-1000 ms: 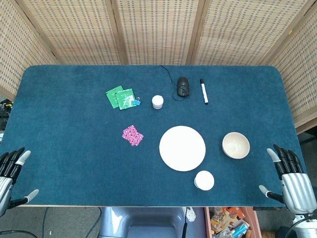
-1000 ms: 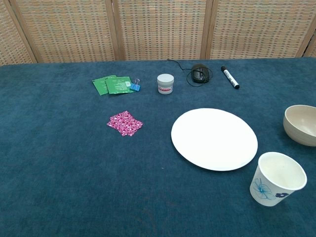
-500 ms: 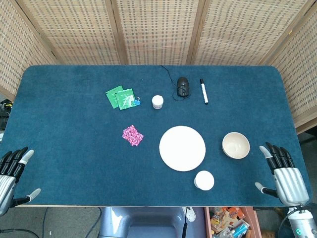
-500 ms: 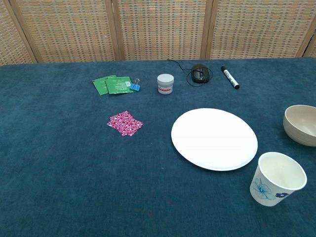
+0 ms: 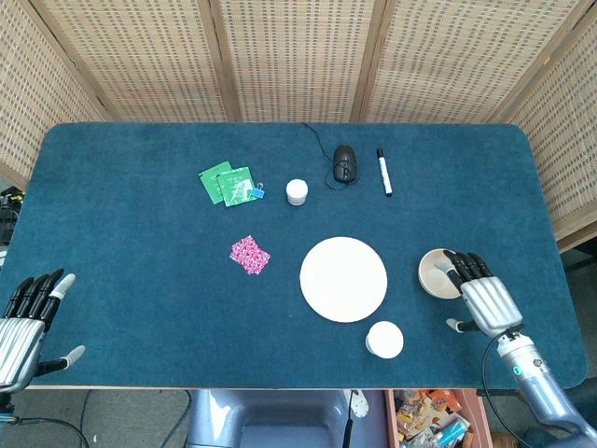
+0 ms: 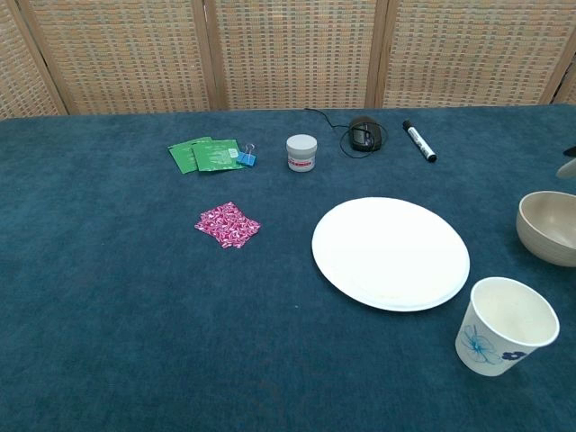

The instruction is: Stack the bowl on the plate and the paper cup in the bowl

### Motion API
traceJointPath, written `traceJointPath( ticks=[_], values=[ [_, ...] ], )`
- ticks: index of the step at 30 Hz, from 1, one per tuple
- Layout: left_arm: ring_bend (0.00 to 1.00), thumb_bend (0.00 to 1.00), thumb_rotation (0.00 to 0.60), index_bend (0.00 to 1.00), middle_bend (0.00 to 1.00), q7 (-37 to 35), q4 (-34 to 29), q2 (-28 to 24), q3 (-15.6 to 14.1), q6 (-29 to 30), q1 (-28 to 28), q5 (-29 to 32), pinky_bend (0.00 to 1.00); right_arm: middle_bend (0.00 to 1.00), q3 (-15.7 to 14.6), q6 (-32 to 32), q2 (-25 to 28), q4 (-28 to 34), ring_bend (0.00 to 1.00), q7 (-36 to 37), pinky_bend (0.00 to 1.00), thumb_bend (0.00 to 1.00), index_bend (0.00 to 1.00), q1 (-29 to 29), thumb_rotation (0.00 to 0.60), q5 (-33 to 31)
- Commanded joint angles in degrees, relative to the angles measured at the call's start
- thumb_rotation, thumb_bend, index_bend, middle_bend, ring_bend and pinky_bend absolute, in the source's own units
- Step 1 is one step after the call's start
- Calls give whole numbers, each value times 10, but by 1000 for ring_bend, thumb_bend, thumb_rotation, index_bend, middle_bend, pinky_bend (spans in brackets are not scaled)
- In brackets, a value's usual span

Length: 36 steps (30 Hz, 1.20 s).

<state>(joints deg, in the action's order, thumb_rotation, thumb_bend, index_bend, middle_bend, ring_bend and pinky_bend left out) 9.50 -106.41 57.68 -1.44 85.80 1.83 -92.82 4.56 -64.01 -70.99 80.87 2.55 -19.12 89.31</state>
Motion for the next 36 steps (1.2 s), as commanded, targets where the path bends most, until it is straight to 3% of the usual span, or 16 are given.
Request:
traceJointPath(
  ticks=[1, 7, 16, 21, 27, 36],
  values=[
    [0, 0, 600, 0, 0, 0, -1, 0, 1, -2, 1, 3, 0, 0, -1, 18, -18, -23, 0, 6, 0, 5, 194, -13, 600, -9],
    [0, 0, 600, 0, 0, -6, 0, -4, -1, 0, 2, -1, 0, 0, -4, 44, -37, -44, 0, -9, 0, 66, 292, -27, 600, -29],
    [0, 0, 600, 0, 0, -16, 2, -7, -2, 1, 2, 2, 0, 0, -11, 66, -67, -89, 0, -25, 0, 269, 353, -42, 600, -47],
    [0, 0, 600, 0, 0, -19, 2, -7, 0, 2, 2, 6, 0, 0, -12, 73, -85, -118, 0, -25, 0, 354, 454, -50, 600, -52],
    [0, 0, 600, 0, 0, -16, 4, -5, -1, -1, 4, 8, 0, 0, -10, 36, -102, -138, 0, -9, 0, 418, 620, -48, 600, -39],
    [0, 0, 600, 0, 0, -19, 3, -6, -1, -2, 5, 9, 0, 0, -5, -25, -117, -155, 0, 14, 0, 434, 640, -51, 600, -7]
  ],
)
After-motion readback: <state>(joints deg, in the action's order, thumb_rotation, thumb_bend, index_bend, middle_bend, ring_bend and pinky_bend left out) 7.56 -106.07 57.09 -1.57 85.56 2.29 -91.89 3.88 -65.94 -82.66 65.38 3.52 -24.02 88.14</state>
